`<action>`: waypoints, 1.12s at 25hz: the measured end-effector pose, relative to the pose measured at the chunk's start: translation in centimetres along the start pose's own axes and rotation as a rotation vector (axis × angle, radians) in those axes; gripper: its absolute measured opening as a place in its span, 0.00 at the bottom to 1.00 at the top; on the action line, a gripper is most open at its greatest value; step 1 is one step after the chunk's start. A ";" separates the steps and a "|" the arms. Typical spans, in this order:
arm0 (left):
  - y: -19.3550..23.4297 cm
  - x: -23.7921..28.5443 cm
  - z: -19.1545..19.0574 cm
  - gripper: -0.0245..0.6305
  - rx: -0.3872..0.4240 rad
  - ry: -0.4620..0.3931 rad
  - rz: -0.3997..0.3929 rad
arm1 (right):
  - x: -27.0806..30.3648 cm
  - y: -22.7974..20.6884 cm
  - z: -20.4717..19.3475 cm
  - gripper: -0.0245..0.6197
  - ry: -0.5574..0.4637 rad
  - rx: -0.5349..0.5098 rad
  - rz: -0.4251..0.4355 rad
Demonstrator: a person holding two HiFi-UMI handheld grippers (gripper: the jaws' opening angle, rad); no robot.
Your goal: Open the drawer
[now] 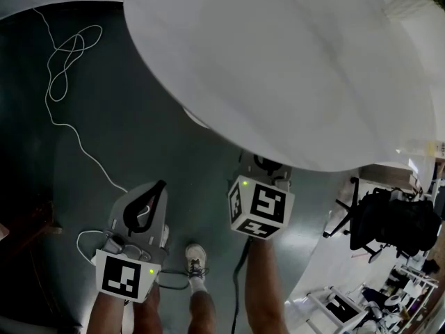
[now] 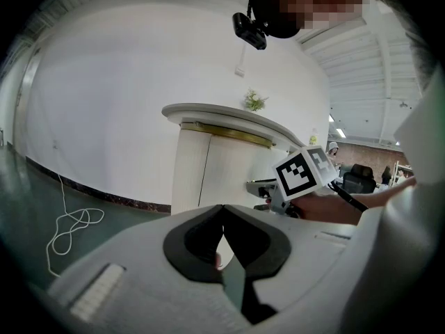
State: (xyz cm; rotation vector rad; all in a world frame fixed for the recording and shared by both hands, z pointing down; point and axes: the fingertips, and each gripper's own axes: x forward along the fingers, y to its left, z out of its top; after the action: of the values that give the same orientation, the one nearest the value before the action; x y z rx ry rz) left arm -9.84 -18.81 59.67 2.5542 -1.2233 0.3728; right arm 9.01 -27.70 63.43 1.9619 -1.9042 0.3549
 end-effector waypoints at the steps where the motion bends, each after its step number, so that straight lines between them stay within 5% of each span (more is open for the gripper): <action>1: 0.0 0.0 0.1 0.05 0.000 -0.001 0.000 | 0.0 0.0 0.0 0.21 0.002 0.001 0.004; 28: -0.5 -1.1 -0.5 0.05 0.007 -0.002 0.012 | -4.1 1.2 -2.1 0.20 -0.007 -0.007 0.016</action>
State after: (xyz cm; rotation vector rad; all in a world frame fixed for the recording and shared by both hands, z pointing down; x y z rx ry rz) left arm -10.18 -17.58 59.70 2.5550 -1.2402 0.3772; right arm 7.82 -23.06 63.61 1.9469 -1.9245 0.3455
